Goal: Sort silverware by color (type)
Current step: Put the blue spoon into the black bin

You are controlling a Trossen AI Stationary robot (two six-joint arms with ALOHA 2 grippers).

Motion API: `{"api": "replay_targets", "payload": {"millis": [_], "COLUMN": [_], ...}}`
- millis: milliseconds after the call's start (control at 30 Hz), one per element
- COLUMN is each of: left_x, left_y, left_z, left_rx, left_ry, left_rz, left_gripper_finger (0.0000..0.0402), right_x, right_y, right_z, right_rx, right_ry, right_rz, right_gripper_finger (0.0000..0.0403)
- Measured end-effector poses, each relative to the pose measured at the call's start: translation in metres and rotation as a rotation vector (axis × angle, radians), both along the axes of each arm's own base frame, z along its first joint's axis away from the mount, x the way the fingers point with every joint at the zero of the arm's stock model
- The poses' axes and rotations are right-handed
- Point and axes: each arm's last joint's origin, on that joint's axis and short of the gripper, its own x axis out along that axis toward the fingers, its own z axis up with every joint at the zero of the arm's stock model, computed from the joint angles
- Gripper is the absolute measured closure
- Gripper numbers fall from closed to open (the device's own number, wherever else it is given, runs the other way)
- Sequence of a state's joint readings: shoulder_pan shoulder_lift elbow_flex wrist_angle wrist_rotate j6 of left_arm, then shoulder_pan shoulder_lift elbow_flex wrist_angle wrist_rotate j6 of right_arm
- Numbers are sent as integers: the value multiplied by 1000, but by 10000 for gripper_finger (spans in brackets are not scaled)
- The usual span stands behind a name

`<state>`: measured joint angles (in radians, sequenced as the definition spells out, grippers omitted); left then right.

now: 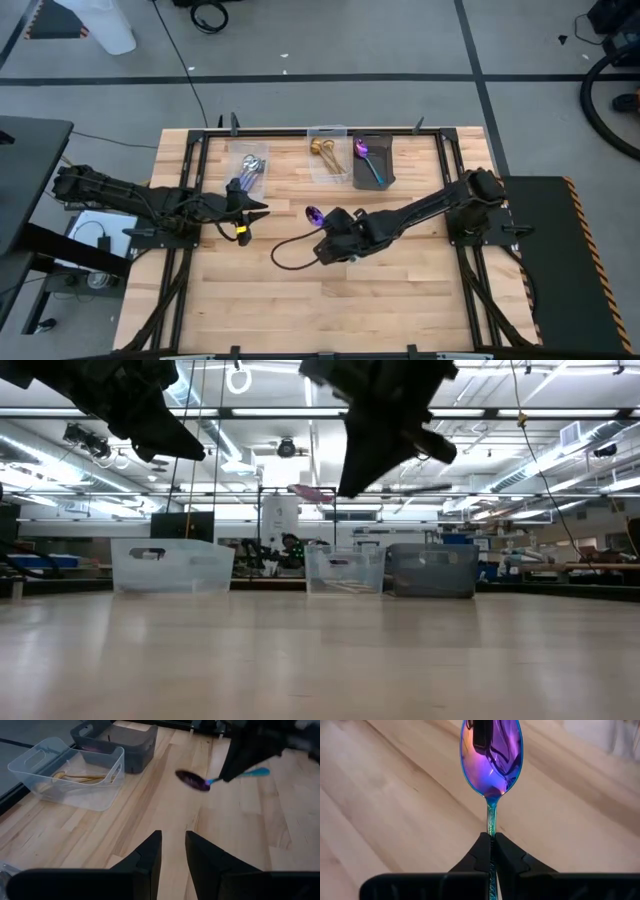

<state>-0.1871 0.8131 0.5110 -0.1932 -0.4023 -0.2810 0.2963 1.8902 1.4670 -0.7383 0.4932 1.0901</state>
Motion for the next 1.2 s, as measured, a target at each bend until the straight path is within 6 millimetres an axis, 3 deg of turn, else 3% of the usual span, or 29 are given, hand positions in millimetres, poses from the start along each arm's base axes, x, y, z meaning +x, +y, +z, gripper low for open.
{"api": "replay_targets", "payload": {"millis": [400,567,1200], "left_x": [0,0,0], "left_y": [0,0,0], "left_z": [0,0,0], "left_rx": [0,0,1], "left_ry": [0,0,4], "left_rz": [0,0,0], "left_gripper_finger": [308,308,308], "right_x": [-25,-35,-54], "right_y": [-18,-31,-84], "right_z": [59,75,80], "right_rx": [-36,-64,-71], "right_ry": [-94,-99,100], "right_rz": [57,49,-4], "right_gripper_finger": [387,387,387]}}
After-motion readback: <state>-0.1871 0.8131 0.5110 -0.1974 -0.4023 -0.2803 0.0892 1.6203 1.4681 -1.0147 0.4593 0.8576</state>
